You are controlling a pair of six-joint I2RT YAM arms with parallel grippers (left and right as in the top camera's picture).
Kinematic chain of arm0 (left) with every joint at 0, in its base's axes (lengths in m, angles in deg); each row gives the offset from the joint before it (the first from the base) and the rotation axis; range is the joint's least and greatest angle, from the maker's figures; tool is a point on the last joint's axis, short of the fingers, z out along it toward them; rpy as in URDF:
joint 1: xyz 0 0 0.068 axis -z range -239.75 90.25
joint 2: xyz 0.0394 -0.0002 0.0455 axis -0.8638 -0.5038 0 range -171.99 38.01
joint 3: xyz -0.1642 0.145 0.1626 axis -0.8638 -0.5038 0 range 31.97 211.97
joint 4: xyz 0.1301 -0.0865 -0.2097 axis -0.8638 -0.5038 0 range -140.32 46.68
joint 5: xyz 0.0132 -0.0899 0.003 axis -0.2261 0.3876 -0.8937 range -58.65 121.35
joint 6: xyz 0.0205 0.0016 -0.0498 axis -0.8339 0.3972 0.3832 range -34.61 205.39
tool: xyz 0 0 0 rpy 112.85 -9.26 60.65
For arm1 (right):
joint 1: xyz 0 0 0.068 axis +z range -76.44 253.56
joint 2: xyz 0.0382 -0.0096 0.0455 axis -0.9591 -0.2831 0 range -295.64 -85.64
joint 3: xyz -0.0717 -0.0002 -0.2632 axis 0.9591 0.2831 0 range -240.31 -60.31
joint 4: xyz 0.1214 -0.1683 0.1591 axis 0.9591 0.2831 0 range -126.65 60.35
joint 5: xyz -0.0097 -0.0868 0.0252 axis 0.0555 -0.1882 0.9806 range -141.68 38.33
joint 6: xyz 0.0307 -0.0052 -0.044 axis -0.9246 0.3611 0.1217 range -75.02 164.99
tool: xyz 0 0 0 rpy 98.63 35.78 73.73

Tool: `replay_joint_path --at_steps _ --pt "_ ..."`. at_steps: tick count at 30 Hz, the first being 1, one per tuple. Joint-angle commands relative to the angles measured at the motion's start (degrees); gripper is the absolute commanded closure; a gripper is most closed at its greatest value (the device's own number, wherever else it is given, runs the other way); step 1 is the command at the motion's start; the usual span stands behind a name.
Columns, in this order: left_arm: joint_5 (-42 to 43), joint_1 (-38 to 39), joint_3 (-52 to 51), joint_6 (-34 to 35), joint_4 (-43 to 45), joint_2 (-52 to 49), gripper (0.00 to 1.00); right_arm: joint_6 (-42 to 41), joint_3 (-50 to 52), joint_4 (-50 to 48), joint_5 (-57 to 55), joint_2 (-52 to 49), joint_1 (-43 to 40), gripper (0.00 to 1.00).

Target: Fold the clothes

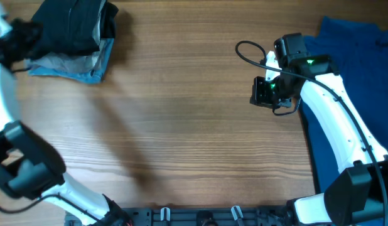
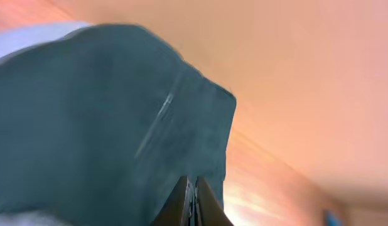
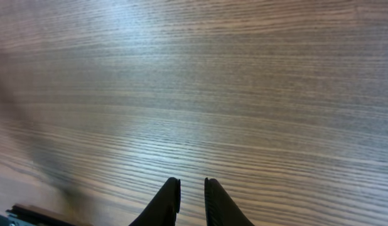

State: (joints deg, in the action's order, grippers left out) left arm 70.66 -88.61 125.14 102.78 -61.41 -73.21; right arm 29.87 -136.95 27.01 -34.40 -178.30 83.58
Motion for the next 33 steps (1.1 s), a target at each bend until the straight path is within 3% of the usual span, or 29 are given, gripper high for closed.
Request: replay_joint_path --at_steps 1,4,6,9,13,16,18,19,22,23,24,25,26,28,33 --pt "-17.9 10.4 -0.2 -3.9 6.3 -8.1 0.96 0.1 -0.7 -0.1 -0.9 0.3 0.0 0.83" --pt "-31.0 14.2 -0.2 0.6 8.1 -14.6 0.94 0.2 -0.7 0.5 -0.9 0.3 0.0 0.83" --pt "-33.5 13.9 -0.2 2.7 4.3 -16.4 0.92 0.2 -0.7 0.7 -0.9 0.3 0.0 0.83" --pt "-33.6 12.1 -0.2 1.4 -3.3 -14.9 0.90 1.4 -0.7 1.3 -1.0 0.3 0.0 0.91" --pt "-23.2 9.8 2.3 -3.9 -12.1 -4.3 0.76 -2.2 -0.7 0.8 -3.6 3.0 0.0 0.93" --pt "-13.4 9.6 5.9 -12.2 -21.6 9.7 0.64 -4.4 -1.7 0.2 -4.0 11.4 0.0 0.92" --pt "-13.1 10.0 6.0 -16.3 -25.7 17.8 0.54 -4.4 -2.6 0.3 -3.9 18.7 0.0 0.91" --pt "-12.2 10.3 6.0 -19.5 -27.7 21.7 0.54 -4.4 -2.8 0.2 -3.9 22.8 0.0 0.91" --pt "-8.6 11.4 6.0 -31.6 -33.3 30.7 0.76 -4.2 -2.9 -0.9 -4.2 33.9 0.0 0.87" --pt "-8.3 12.2 6.0 -36.3 -36.9 35.4 0.72 -4.4 -2.9 -1.2 -4.5 38.9 0.0 0.83" --pt "-8.3 12.6 6.0 -37.2 -39.8 38.6 0.42 -4.3 -2.9 -1.2 -5.5 43.1 0.0 0.75" --pt "-8.3 12.6 6.0 -37.0 -43.2 41.5 0.00 -4.3 -2.9 -1.1 -7.0 46.7 0.0 0.65" --pt "-8.3 12.6 6.0 -36.4 -47.1 44.7 0.00 -4.0 -2.9 -1.1 -9.0 50.5 0.0 0.50" --pt "-8.3 12.6 6.0 -36.4 -53.7 48.6 0.00 -2.0 -2.9 -0.9 -10.0 55.1 0.0 0.01" --pt "-8.7 12.6 6.0 -36.3 -69.4 53.3 0.00 -2.0 -2.9 4.0 -10.0 60.2 0.0 0.00"
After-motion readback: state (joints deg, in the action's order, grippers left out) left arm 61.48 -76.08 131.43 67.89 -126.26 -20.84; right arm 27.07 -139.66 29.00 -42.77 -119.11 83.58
